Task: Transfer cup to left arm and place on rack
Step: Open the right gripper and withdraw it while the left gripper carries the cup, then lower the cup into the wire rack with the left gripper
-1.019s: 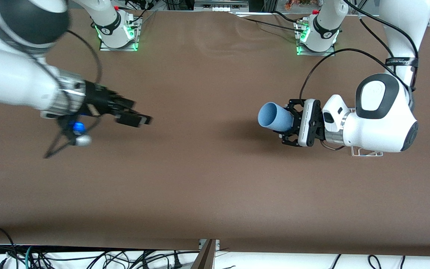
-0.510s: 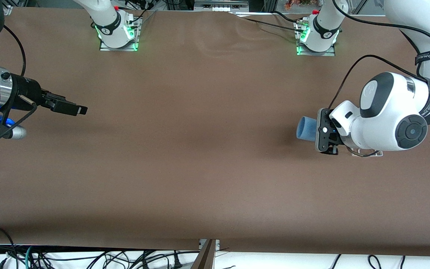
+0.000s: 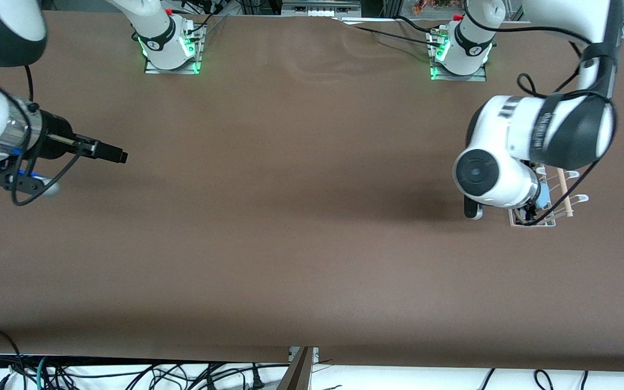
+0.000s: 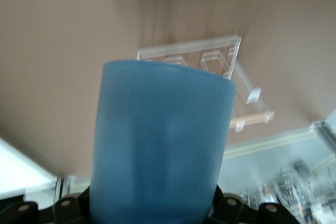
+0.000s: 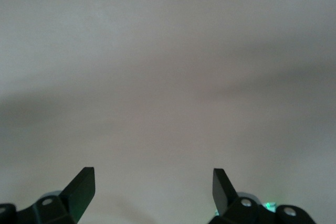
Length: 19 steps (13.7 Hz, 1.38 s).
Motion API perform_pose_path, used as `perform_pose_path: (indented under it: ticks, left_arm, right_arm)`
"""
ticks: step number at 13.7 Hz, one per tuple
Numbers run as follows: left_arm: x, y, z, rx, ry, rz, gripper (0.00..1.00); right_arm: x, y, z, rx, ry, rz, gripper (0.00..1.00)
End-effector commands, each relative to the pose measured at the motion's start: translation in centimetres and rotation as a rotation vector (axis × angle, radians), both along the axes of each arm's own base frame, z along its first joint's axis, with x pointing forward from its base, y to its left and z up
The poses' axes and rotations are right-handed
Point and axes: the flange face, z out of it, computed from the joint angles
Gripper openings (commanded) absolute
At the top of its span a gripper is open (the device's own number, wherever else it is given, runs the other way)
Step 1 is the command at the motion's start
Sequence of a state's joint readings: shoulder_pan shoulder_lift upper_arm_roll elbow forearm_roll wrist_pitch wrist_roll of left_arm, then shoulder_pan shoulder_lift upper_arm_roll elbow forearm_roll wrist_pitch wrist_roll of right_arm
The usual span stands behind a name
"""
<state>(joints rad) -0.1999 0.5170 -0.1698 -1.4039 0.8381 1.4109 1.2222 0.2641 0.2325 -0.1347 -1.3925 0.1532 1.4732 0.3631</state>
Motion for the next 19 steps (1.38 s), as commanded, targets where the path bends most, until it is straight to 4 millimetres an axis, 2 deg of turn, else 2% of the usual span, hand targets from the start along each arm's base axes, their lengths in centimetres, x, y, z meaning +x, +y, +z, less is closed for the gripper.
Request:
perform_pose_path:
  ticks: [1,2,4,7,10,12,14,16,18,19]
  left_arm:
    - [1.3,1.5,-0.7,0.182,-0.08,-0.011,0.0]
    - [1.7,2.0,-0.4,0.254,-0.134,-0.02,0.0]
    - [2.0,3.0,-1.8,0.381,-0.212,-0.04,0.0]
    - [1.0,5.2,-4.8,0.419,-0.246,0.0,0.0]
    - [0.0,6.6,-5.9,0.413,-0.236,0.007,0.0]
    - [-2.7,7.5,-6.9,0.424,-0.291,0.033,0.0]
    - [-5.4,9.2,-8.9,0.42,-0.359,0.071,0.0]
    - [-7.1,10.1,-10.6,0.422,-0.387,0.09,0.0]
    - [-9.1,9.7,-11.9,0.435,-0.419,0.102,0.0]
    - [-9.4,9.6,-12.3,0.434,-0.434,0.107,0.0]
  right_arm:
    - [-6.0,1.0,-0.5,-0.061,-0.081,0.089,0.99]
    - [-7.1,0.8,-0.8,-0.107,-0.096,0.119,0.99]
    - [-8.2,-1.0,-1.3,-0.13,-0.108,0.217,0.99]
    - [-8.3,-2.4,-1.0,-0.123,-0.104,0.238,0.99]
    - [-8.0,-2.3,-1.4,-0.126,-0.078,0.244,0.99]
    - [-7.7,-2.9,-1.6,-0.117,-0.082,0.248,0.99]
    - [-7.1,-3.3,-1.6,-0.115,-0.085,0.259,0.99]
    - [-6.8,-3.4,-1.4,-0.113,-0.088,0.269,0.99]
    - [-6.8,-3.5,-1.4,-0.11,-0.084,0.284,0.99]
    - [-6.5,-3.7,-1.4,-0.109,-0.09,0.295,0.99]
